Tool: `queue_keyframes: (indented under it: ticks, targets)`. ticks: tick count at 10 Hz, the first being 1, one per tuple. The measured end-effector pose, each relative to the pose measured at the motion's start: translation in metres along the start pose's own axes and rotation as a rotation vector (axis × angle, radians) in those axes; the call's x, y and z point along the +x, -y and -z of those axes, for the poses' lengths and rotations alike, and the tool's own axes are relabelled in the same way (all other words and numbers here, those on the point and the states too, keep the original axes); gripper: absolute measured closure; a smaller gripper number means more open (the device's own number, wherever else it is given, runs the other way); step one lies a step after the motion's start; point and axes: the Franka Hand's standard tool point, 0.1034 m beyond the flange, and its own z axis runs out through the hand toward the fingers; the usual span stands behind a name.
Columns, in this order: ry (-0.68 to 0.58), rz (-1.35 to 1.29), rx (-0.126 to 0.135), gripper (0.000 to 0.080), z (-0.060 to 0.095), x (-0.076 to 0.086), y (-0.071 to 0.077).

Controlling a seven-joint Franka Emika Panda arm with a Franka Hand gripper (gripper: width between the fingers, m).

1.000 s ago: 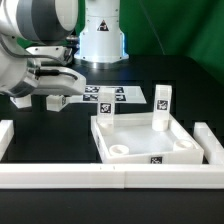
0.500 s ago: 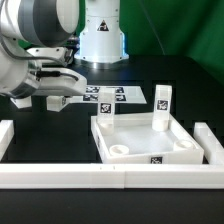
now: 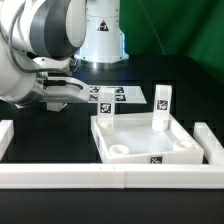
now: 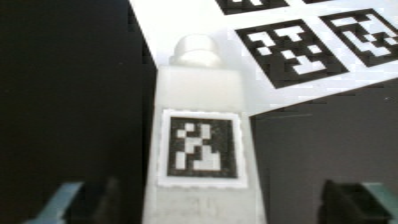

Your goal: Assemble square table

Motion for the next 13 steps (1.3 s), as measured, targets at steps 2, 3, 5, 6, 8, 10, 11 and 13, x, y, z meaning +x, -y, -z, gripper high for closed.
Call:
queue_keyframes:
  ticks: [2, 3, 5, 6, 8, 10, 11, 13]
  targets:
    - [0.0, 0.0, 0.0, 0.0384, 0.0, 0.0, 0.0]
    - [0.0, 0.0, 0.0, 0.0511, 0.0, 0.0, 0.0]
    - [0.0, 0.0, 0.0, 0.0511, 0.0, 0.0, 0.0]
    - [0.0, 0.0, 0.0, 0.0511, 0.0, 0.0, 0.0]
    - [0.0, 0.0, 0.0, 0.0511, 0.0, 0.0, 0.0]
    - [0.006, 0.011, 0.003, 0.0511, 0.012, -0.005, 0.006]
    - [-0.008, 0.028, 0.002, 0.0509, 0.034, -0.01, 0.015]
    - [-0.022, 0.082, -0.018, 0.0509, 0.082, -0.026, 0.043]
